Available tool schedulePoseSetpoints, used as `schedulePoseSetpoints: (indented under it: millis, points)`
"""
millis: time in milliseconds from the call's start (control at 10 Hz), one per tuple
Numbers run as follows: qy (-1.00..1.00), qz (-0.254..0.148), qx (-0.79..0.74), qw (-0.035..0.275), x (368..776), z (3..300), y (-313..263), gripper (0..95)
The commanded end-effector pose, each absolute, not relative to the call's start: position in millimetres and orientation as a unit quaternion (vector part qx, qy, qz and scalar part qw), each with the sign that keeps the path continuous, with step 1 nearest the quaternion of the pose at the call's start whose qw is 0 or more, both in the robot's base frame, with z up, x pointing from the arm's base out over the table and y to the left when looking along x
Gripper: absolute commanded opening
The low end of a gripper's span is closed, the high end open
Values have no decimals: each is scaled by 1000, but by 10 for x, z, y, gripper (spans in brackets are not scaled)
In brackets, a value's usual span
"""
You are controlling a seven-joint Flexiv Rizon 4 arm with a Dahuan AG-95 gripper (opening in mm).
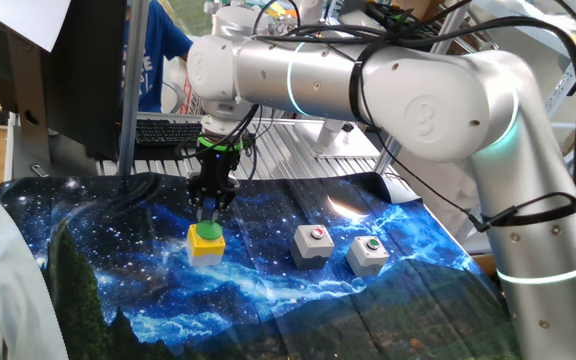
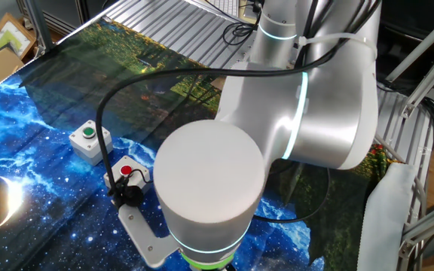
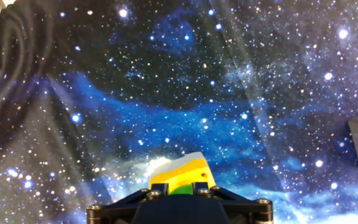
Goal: Press three buttons from left to right in sequence
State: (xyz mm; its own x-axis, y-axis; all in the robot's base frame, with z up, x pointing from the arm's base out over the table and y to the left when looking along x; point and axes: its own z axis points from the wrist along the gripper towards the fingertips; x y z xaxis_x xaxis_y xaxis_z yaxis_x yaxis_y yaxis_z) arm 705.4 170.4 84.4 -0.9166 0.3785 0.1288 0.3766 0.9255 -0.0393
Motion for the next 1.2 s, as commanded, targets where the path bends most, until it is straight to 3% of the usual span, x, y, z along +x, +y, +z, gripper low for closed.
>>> schedulePoseSetpoints:
  millis: [100, 400, 700, 800, 1200]
  points:
    - [-978, -4, -195, 69, 6943, 973, 1668, 190]
    - [-978, -12, -198, 68, 6720, 1218, 1625, 190]
    - [-981, -16, -182, 69, 6673, 1259, 1596, 190]
    - [-982, -16, -174, 68, 6665, 1265, 1588, 380]
    - [-987, -18, -141, 71, 6592, 1319, 1544, 380]
